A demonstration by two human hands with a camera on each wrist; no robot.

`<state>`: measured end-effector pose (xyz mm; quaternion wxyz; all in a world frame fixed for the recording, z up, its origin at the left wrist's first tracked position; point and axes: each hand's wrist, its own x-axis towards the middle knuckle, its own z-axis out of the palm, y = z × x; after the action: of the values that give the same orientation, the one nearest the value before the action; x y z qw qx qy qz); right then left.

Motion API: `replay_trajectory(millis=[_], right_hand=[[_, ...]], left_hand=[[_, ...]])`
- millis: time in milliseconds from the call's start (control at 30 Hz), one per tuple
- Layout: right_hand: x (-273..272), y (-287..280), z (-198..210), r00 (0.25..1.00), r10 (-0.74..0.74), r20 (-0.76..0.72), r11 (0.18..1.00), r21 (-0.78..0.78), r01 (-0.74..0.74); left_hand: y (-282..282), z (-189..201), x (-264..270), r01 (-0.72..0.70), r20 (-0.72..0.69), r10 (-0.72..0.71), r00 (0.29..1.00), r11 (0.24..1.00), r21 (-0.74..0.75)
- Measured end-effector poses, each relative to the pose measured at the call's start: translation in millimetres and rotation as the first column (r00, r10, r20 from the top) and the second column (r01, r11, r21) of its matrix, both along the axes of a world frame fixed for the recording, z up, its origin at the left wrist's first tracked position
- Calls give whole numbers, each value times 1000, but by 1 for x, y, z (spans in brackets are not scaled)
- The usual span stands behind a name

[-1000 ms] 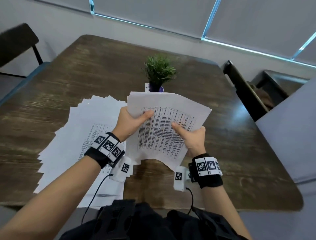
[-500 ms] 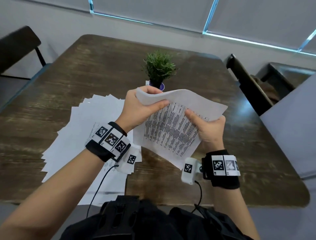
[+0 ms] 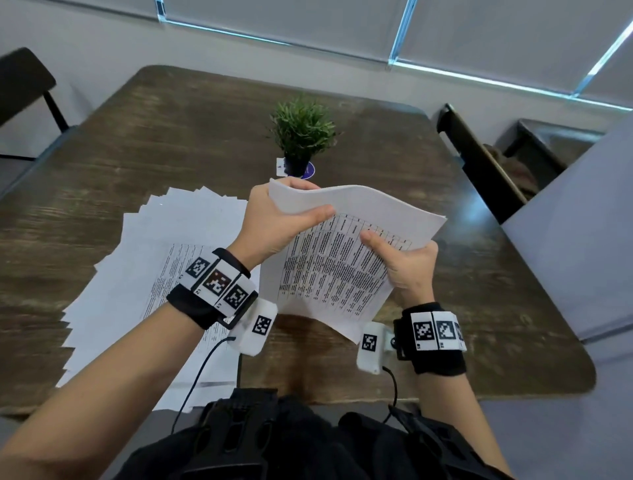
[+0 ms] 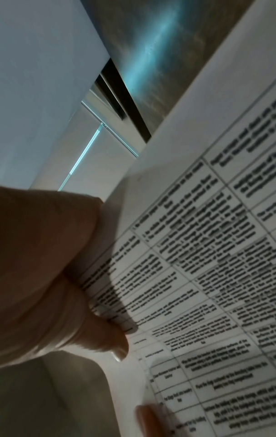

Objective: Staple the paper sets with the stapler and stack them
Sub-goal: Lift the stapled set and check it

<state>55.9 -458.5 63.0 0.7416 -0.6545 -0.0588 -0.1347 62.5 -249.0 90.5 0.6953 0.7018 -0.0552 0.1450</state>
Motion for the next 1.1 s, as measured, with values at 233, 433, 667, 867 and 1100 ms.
replay_trajectory(millis=[233, 433, 667, 867, 1100], right_hand=[[1, -1, -39, 989, 34, -145, 994, -98, -49], [16, 10, -45, 966, -24, -258, 999, -53, 11], [68, 37, -58, 867, 98, -488, 976, -124, -180], [89, 58, -104, 922, -49, -385, 434, -839, -328], [94, 86, -150, 911, -72, -406, -30, -912, -408]], left_hand=[[8, -63, 7, 68, -237, -54, 970, 996, 51], [11, -97, 2, -16, -313, 40, 949, 997, 77], [76, -91, 4, -209, -409, 297, 863, 947, 245], [136, -95, -18, -251, -497, 399, 771, 906, 340], [153, -108, -35, -124, -571, 410, 711, 873, 472]])
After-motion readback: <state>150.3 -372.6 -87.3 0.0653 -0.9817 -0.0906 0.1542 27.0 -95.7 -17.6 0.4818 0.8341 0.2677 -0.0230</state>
